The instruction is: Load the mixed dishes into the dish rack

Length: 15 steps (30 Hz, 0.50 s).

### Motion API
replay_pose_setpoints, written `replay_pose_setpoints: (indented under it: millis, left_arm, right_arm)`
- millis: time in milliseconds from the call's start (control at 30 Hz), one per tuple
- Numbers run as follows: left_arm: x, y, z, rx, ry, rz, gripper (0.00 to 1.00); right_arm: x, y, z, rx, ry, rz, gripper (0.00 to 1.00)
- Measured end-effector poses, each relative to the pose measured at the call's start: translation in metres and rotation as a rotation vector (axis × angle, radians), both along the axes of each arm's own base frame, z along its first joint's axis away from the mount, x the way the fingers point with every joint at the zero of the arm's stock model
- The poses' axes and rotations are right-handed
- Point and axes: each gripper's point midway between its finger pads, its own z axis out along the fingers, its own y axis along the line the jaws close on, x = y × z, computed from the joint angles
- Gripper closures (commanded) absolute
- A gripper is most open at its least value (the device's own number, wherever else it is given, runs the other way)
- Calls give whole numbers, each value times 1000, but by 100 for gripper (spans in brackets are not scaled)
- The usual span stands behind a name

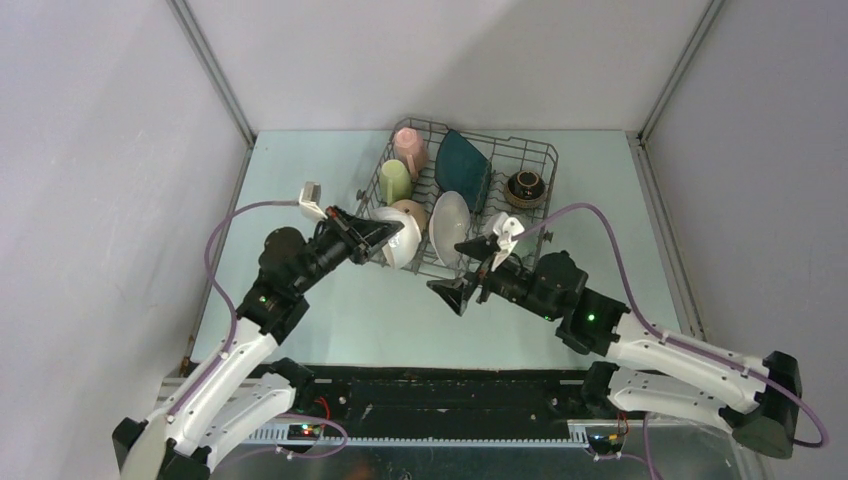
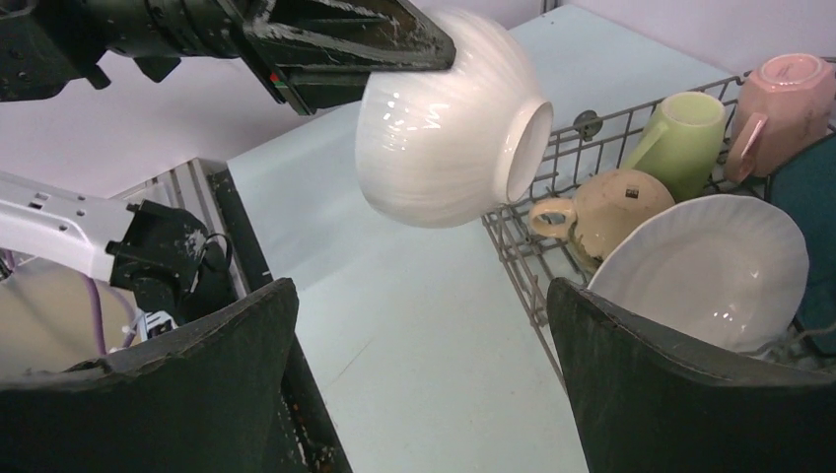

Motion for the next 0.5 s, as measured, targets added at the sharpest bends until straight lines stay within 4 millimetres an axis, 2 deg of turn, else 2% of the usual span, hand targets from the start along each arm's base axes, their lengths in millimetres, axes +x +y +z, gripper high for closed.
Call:
replay_pose_setpoints:
  millis: [133,300,500]
  left_arm:
    - [-1,-1,14,-58,-19,-6,100]
    - [0,0,12,-77,15,3,100]
    - [3,1,0,-73,86,25,100]
  right_arm:
    - [10,14,-8,-2,13,-16,1]
    - [26,35,-19,-20,48,-78,0]
    - [38,53,1,0,22,-108,0]
